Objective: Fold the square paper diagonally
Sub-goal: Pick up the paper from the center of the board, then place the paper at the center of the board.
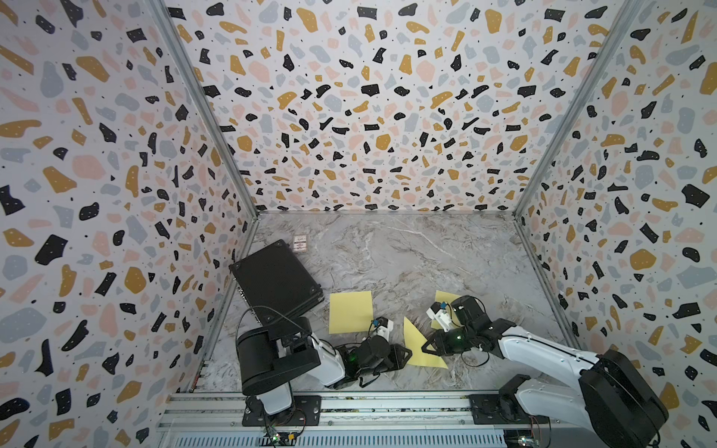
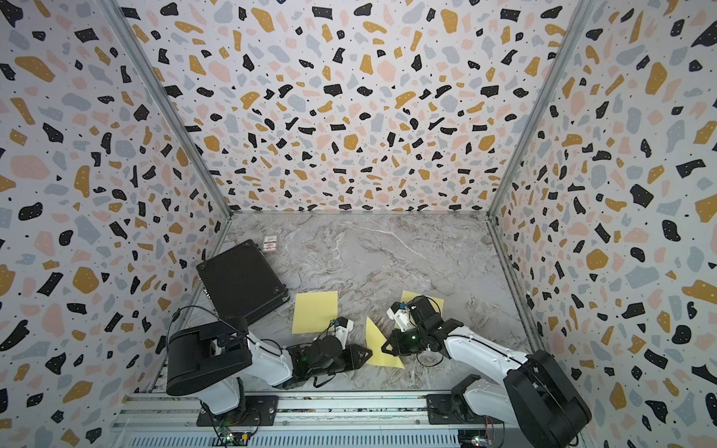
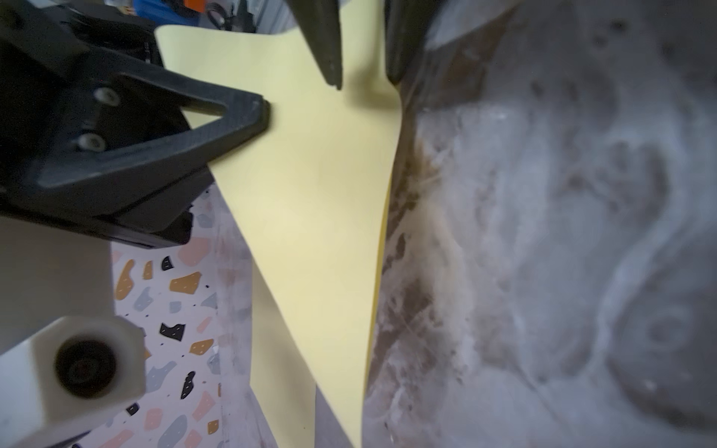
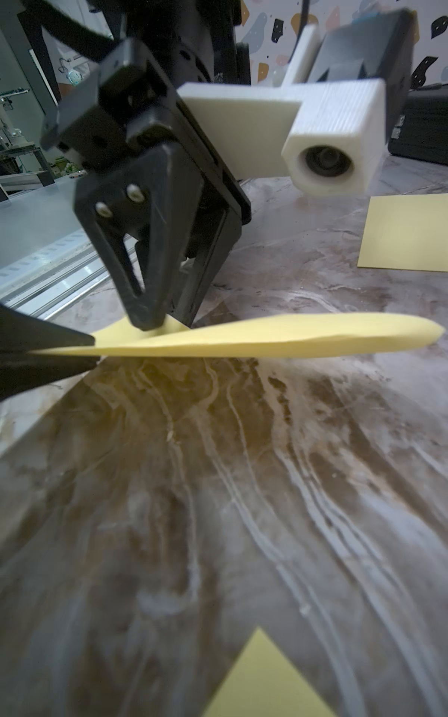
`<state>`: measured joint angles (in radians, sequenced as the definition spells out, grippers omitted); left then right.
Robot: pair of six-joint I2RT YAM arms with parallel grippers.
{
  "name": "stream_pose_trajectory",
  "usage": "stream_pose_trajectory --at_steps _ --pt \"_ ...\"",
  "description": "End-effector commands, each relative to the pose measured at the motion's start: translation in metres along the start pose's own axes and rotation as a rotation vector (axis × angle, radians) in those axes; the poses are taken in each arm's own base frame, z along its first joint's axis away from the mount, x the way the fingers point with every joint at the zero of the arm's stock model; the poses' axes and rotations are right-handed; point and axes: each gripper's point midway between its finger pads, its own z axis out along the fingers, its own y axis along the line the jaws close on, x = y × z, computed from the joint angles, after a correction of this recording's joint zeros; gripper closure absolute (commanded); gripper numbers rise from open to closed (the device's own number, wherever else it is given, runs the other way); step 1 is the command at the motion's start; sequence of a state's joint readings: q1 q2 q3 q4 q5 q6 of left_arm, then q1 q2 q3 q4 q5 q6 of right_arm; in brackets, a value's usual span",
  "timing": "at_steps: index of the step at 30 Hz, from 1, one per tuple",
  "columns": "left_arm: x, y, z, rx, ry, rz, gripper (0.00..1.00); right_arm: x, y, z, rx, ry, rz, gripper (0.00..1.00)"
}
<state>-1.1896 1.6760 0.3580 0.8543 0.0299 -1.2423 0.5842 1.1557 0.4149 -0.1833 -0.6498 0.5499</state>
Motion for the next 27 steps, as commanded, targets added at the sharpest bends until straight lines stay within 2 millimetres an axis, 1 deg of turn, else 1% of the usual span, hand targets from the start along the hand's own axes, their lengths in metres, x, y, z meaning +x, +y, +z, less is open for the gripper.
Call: stream_pose_trajectory --at_steps 1,2,4,5,7,9,11,13,14,15,16,18,21,24,27 --pt "0.035 0.075 -0.018 -0.292 0.155 0.075 0.55 -0.028 0.007 -0.020 0.073 -0.117 -0.043 1.00" --pt "0.029 0.067 -0.020 -0.298 0.144 0.102 0.51 -0.034 0.003 -0.026 0.118 -0.154 -0.046 1.00" --pt "0.014 0.055 -0.029 -0.346 0.114 0.166 0.48 -0.046 -0.006 -0.039 0.209 -0.233 -0.034 1.00" --pt "0.004 0.048 -0.038 -0.379 0.085 0.202 0.47 -0.053 -0.011 -0.047 0.254 -0.282 -0.020 1.00" --pt "-0.019 0.037 -0.060 -0.433 0.007 0.257 0.44 -0.068 -0.011 -0.057 0.279 -0.368 -0.005 1.00" --pt "-0.040 0.032 -0.088 -0.489 -0.089 0.293 0.40 -0.089 -0.008 -0.065 0.285 -0.466 0.030 1.00" --pt "-0.053 0.034 -0.115 -0.529 -0.161 0.304 0.37 -0.111 0.001 -0.068 0.263 -0.531 0.051 1.00" --pt "-0.061 0.037 -0.138 -0.534 -0.226 0.283 0.37 -0.138 0.008 -0.069 0.258 -0.580 0.082 1.00" --pt "-0.061 0.039 -0.146 -0.524 -0.242 0.266 0.37 -0.150 0.009 -0.068 0.267 -0.595 0.092 1.00" --pt "-0.061 0.040 -0.152 -0.503 -0.259 0.247 0.37 -0.162 0.007 -0.064 0.286 -0.598 0.107 1.00" --pt "-0.059 0.040 -0.155 -0.474 -0.266 0.231 0.37 -0.177 0.008 -0.060 0.292 -0.614 0.109 1.00" --pt "-0.056 0.042 -0.160 -0.429 -0.279 0.203 0.37 -0.199 0.004 -0.045 0.321 -0.600 0.116 1.00" --pt "-0.054 0.049 -0.165 -0.410 -0.290 0.178 0.37 -0.225 -0.009 -0.021 0.363 -0.585 0.118 1.00" --pt "-0.053 0.051 -0.169 -0.409 -0.290 0.175 0.36 -0.242 -0.020 -0.001 0.382 -0.569 0.120 1.00" --pt "-0.051 0.052 -0.167 -0.408 -0.280 0.175 0.36 -0.247 -0.027 0.014 0.384 -0.541 0.130 1.00"
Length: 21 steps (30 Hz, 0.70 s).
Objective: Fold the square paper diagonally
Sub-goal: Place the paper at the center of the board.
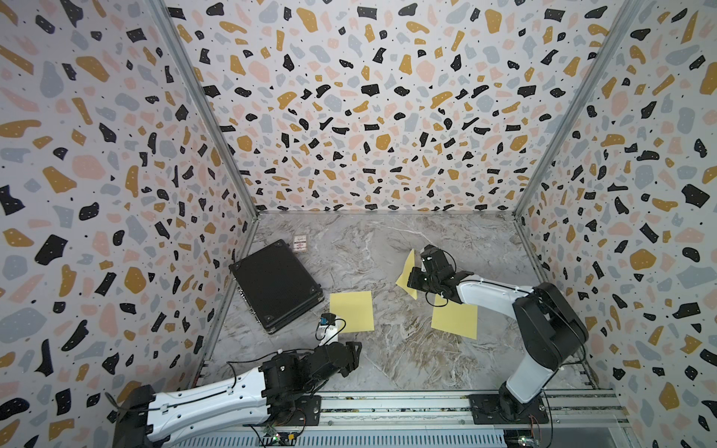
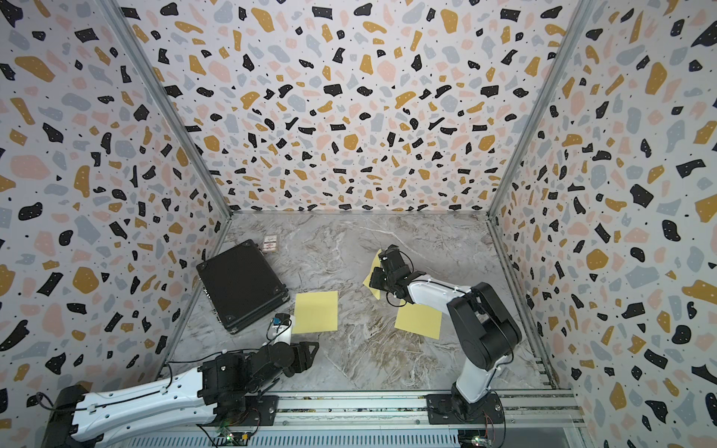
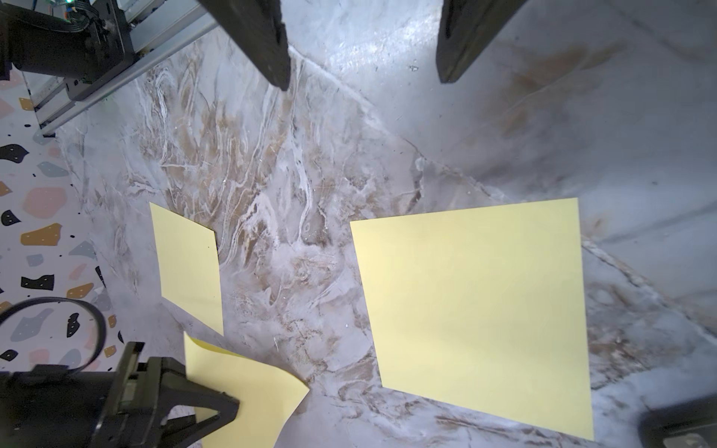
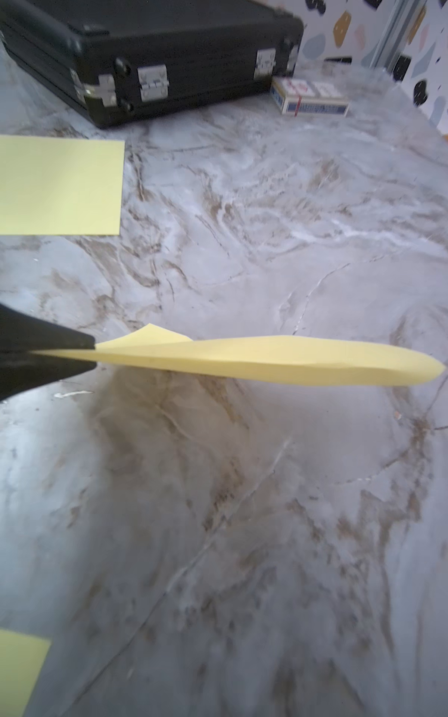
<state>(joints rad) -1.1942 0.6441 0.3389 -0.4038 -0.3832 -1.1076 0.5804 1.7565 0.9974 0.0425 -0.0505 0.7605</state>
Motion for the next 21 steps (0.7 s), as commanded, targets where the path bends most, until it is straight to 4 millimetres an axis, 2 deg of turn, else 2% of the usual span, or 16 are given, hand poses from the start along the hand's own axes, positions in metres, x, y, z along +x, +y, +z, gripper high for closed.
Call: stream_pose_trajectory --at_steps 1,3,10,11,15,21 --pt "0.002 0.004 0.002 -0.014 0.000 -0.002 0.36 -0.014 0.006 0.007 -0.003 -0.032 0.009 1.00" --pt "0.004 0.004 0.005 -0.019 0.011 0.000 0.36 -0.009 -0.001 0.015 0.019 -0.003 0.026 0.99" --pt "0.010 0.001 0.011 -0.017 0.034 -0.001 0.36 0.015 -0.026 0.029 0.106 0.085 0.032 0.69" --pt "0.010 0.001 0.011 -0.014 0.035 -0.002 0.36 0.020 -0.034 0.027 0.139 0.107 0.025 0.66" --pt "0.011 0.000 0.013 -0.017 0.036 -0.002 0.36 0.023 -0.044 0.017 0.195 0.121 -0.014 0.59" --pt "0.013 0.004 0.014 -0.038 0.045 -0.003 0.36 0.013 -0.049 -0.008 0.265 0.112 -0.105 0.41"
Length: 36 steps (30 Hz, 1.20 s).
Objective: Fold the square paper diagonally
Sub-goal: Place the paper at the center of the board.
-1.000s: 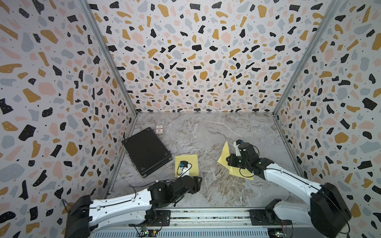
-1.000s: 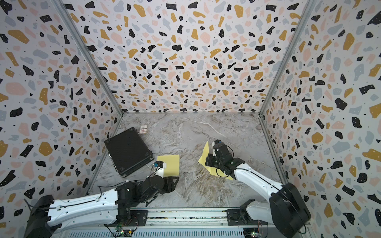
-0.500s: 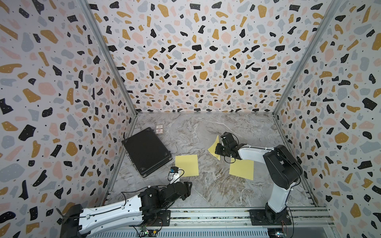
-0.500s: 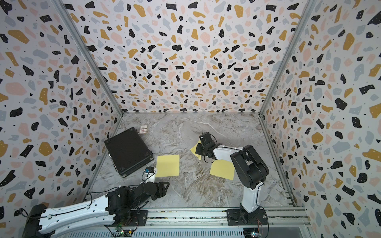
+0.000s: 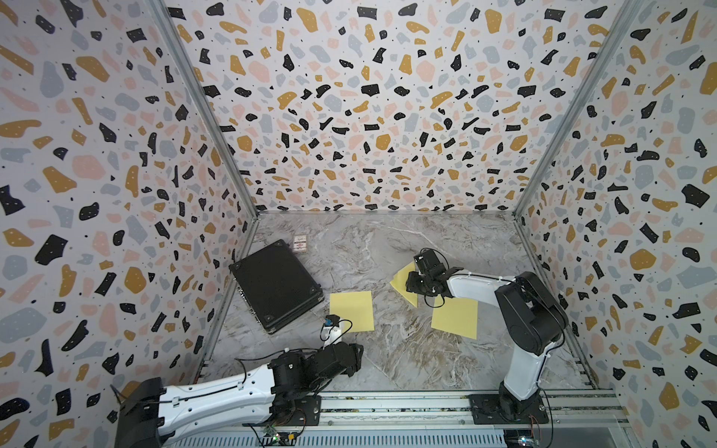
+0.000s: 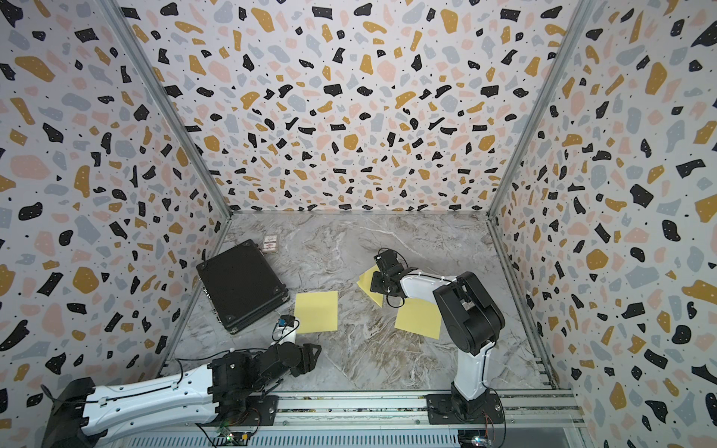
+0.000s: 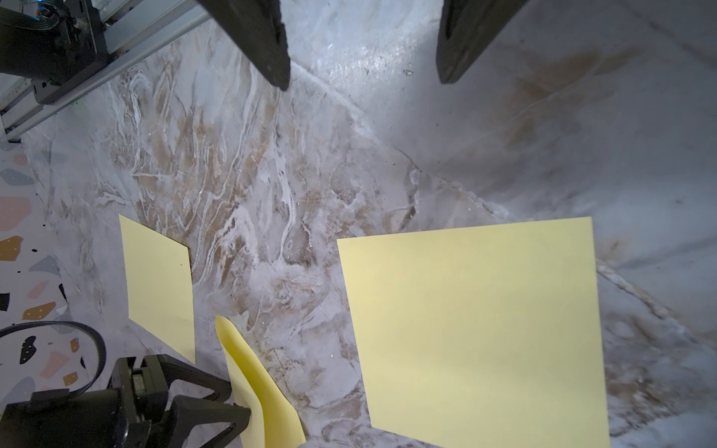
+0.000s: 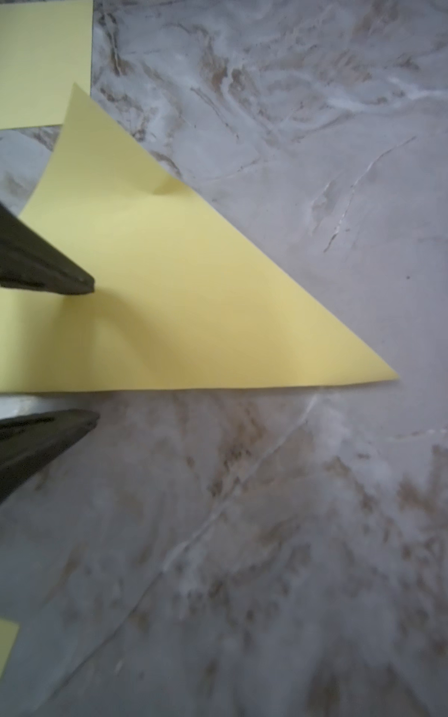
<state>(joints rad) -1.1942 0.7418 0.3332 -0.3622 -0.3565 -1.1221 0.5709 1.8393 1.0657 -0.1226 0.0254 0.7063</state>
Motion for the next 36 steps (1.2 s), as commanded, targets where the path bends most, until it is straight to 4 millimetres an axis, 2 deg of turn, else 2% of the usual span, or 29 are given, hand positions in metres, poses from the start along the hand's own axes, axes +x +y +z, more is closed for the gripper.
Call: stream_pose_trajectory --at_steps 1,6,9,12,14,19,24,29,33,36 --pt "0.001 0.001 0.002 -0.001 -0.005 -0.011 0.36 -0.002 -0.016 -0.025 0.095 0.016 -0.075 0.39" --pt "0.000 -0.001 0.003 0.001 -0.003 -0.009 0.36 -0.013 -0.011 -0.055 0.092 -0.007 -0.145 0.38" --pt "0.000 -0.003 0.004 0.008 -0.003 -0.005 0.37 -0.016 -0.007 -0.067 0.072 -0.018 -0.168 0.42" --pt "0.001 -0.008 0.006 0.022 0.006 0.000 0.40 -0.011 -0.002 -0.075 0.034 0.001 -0.183 0.56" --pt "0.003 -0.012 0.007 0.033 0.014 0.005 0.43 -0.007 -0.006 -0.080 0.036 0.005 -0.183 0.62" --pt "0.003 -0.017 0.010 0.051 0.019 0.003 0.46 0.005 -0.020 -0.085 0.046 0.012 -0.179 0.63" --pt "0.005 -0.018 0.012 0.053 0.027 -0.001 0.49 0.006 -0.018 -0.077 0.027 0.032 -0.194 0.63" --pt "0.007 -0.015 0.013 0.044 0.032 -0.011 0.50 0.004 -0.007 -0.048 0.000 0.076 -0.219 0.64" --pt "0.009 -0.015 0.014 0.041 0.040 -0.016 0.50 0.000 -0.006 -0.027 0.027 0.104 -0.217 0.66" --pt "0.012 -0.015 0.016 0.039 0.054 -0.020 0.50 -0.004 -0.014 -0.018 0.056 0.113 -0.187 0.67"
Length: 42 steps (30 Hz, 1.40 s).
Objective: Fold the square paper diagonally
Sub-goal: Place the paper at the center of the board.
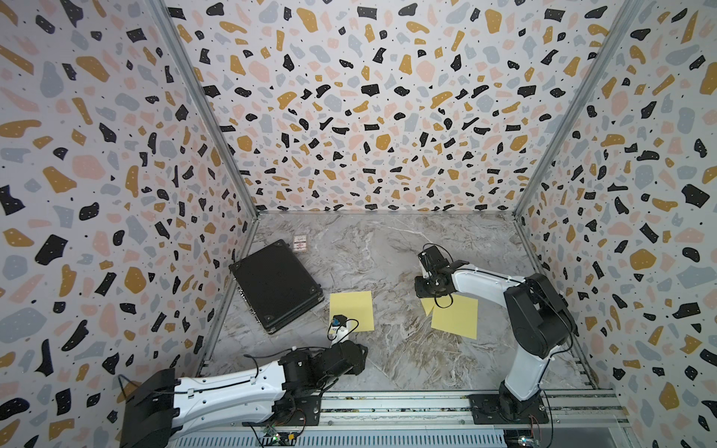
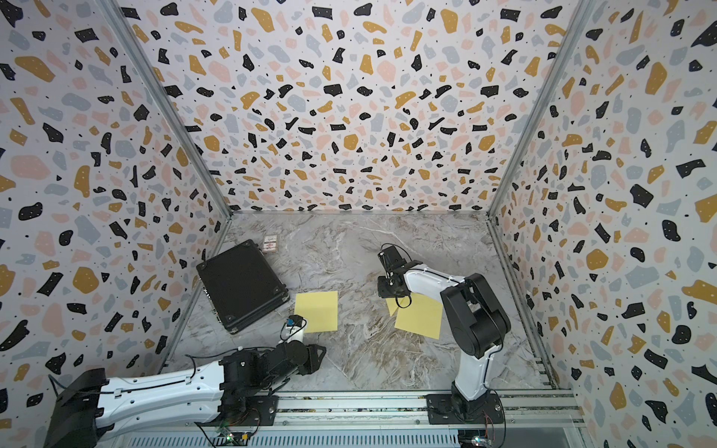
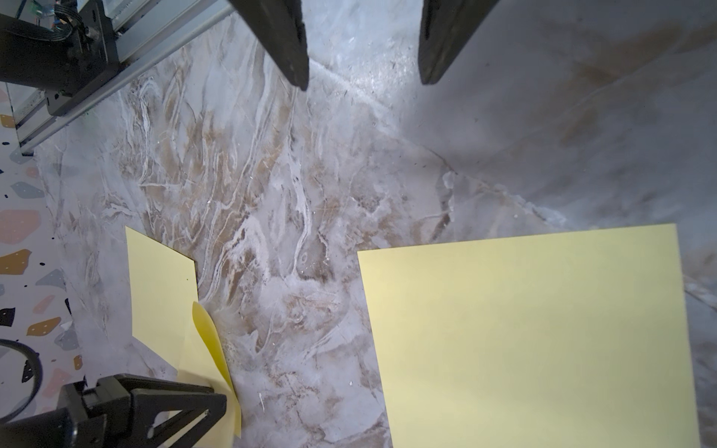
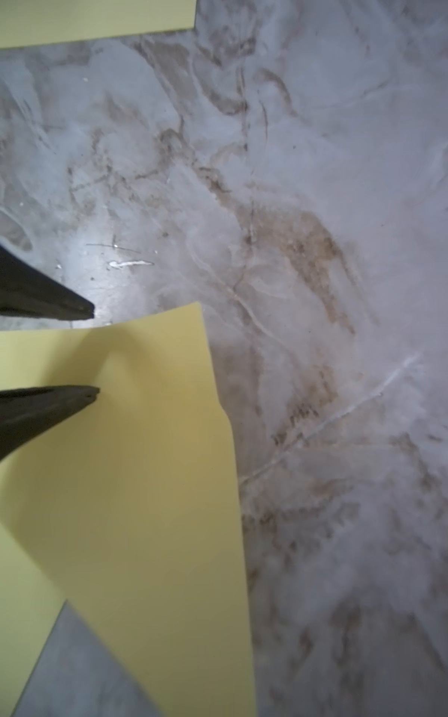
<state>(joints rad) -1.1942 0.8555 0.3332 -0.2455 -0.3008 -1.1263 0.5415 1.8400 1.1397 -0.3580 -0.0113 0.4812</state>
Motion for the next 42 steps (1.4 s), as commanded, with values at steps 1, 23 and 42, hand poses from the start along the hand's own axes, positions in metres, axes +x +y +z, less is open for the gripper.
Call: stream_pose_trajectory --at_steps 1,23,42 --pt "0.003 -0.002 0.003 0.010 0.010 -0.014 0.50 -0.019 -0.001 -0.007 -0.009 -0.041 0.029 0.67" --pt "0.001 0.001 0.006 -0.017 0.000 -0.047 0.50 -0.047 -0.128 0.018 0.026 -0.181 0.652 0.65" --pt "0.010 -0.026 0.022 0.033 0.080 0.027 0.50 -0.064 -0.156 -0.026 -0.090 -0.306 0.643 0.59"
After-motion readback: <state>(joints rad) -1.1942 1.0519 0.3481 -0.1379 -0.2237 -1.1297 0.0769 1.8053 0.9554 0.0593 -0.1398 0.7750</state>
